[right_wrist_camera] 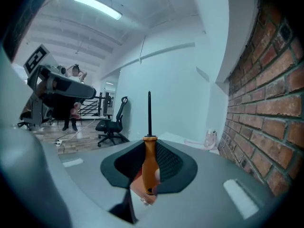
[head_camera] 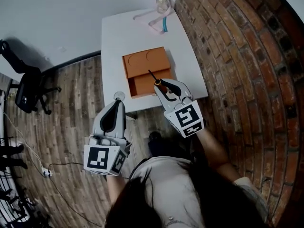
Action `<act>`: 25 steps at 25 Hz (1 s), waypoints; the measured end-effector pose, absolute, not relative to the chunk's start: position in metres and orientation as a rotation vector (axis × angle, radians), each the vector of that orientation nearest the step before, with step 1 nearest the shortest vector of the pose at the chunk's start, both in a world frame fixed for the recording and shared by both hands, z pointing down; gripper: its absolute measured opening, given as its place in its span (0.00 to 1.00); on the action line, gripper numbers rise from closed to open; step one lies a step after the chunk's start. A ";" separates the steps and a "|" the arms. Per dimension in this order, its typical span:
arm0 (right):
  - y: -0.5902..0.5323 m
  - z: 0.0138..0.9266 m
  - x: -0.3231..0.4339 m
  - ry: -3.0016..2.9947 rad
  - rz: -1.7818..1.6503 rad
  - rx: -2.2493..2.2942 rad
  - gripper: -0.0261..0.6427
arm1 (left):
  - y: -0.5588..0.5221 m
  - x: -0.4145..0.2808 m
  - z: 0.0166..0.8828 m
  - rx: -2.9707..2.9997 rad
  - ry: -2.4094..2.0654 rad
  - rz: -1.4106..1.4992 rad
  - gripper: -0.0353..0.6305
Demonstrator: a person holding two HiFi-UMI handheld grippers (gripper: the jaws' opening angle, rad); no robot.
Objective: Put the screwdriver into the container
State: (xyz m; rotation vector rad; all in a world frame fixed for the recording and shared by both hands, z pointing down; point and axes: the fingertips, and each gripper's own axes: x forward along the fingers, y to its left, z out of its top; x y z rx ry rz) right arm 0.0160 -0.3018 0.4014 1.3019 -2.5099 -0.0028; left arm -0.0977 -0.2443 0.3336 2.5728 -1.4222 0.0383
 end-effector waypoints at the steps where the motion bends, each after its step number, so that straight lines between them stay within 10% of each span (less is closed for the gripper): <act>1: -0.306 0.405 0.015 -2.502 -0.006 1.285 0.15 | -0.247 -0.098 0.335 2.569 -1.426 0.041 0.05; 25: -0.372 0.522 0.015 -2.229 -0.140 0.829 0.15 | -0.286 -0.111 0.357 2.472 -1.466 0.076 0.05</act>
